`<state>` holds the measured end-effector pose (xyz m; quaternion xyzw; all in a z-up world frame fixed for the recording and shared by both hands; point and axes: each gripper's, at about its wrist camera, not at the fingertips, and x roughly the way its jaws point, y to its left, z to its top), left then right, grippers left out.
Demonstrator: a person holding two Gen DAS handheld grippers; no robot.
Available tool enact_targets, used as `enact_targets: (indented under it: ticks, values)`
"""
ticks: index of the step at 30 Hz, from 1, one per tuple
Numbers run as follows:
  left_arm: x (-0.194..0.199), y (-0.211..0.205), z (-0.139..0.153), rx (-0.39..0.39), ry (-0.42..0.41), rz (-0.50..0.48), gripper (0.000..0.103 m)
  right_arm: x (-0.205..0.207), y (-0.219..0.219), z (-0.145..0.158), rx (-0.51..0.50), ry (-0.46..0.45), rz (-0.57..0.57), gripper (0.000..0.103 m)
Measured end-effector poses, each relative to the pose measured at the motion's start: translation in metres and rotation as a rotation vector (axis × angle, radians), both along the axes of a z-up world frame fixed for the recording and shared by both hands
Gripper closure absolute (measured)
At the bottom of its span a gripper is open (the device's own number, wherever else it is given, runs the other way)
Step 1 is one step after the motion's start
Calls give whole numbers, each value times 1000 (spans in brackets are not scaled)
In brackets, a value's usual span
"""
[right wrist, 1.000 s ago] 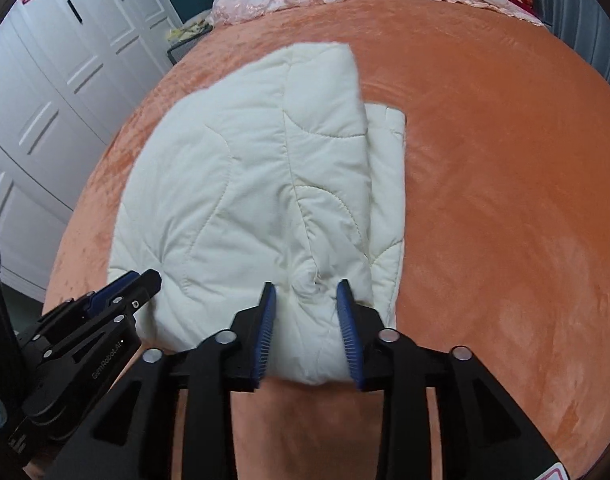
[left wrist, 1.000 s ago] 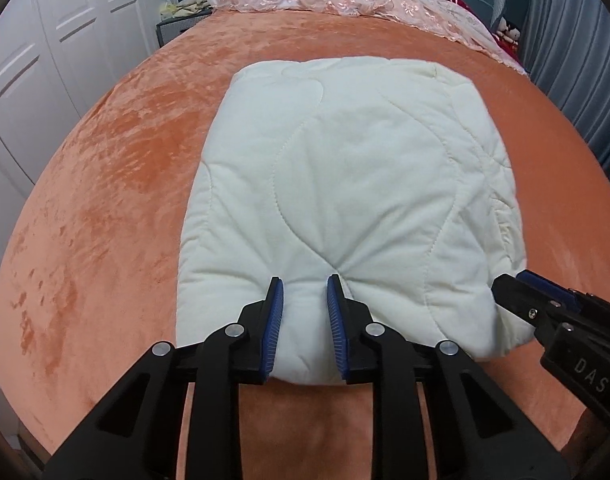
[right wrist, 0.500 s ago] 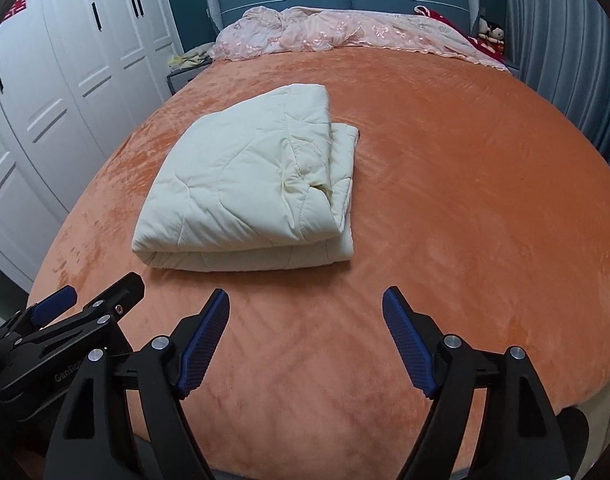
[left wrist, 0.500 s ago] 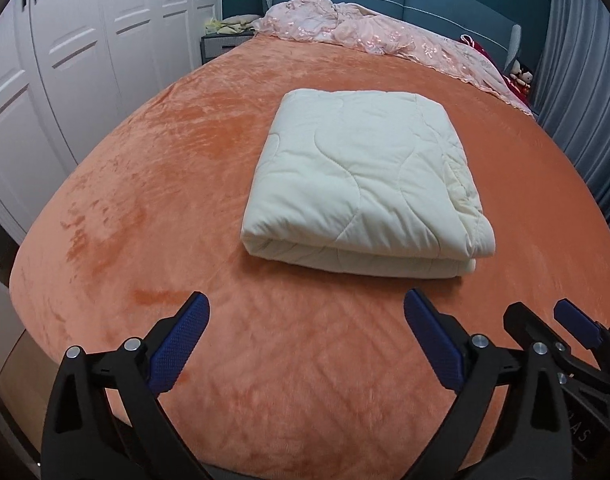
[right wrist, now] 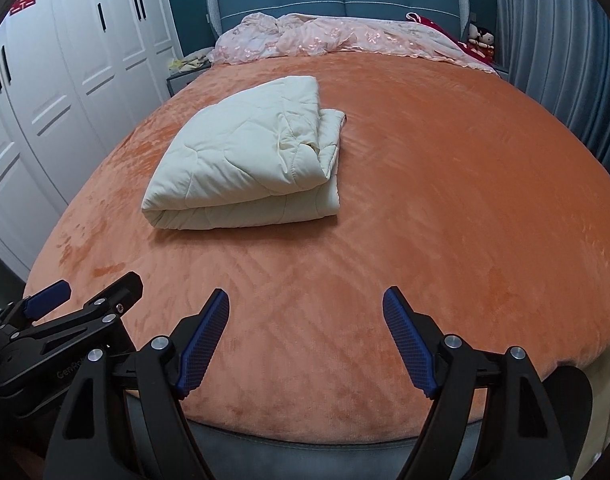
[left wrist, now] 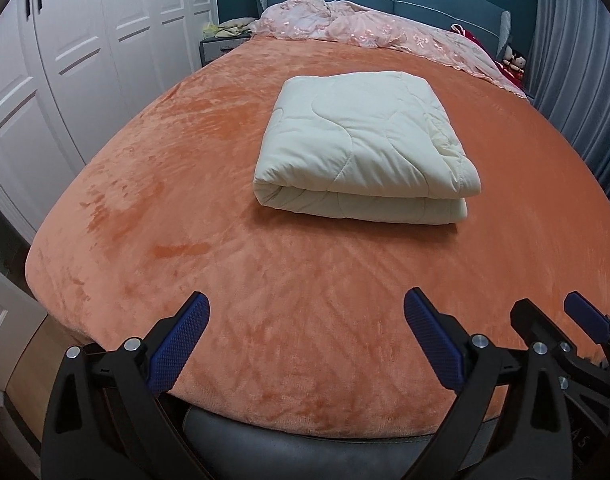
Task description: Fold large clothes
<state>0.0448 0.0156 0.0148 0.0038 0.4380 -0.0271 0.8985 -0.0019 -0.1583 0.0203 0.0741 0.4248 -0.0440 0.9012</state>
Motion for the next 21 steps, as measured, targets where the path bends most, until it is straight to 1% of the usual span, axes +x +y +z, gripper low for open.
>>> enact_targets:
  ticks: [8,13,15,18,21]
  values:
    - [-15,5,1,-1,-12,13,8,-11,10,4,-38,-20,10,26]
    - [-21,1,-1,53,-18,-6,9,-15,9,5,-25,-35,9,25]
    - [-25,2,-1,55,-29,6,9,-16,10,4,-25,-30,8,25]
    - [-26,3,-1,43,-22,5,9,-18,10,3,-22,-28,5,25]
    - [-29,1,1,63,-34,2,9,-20,9,3,-20,-28,1,25]
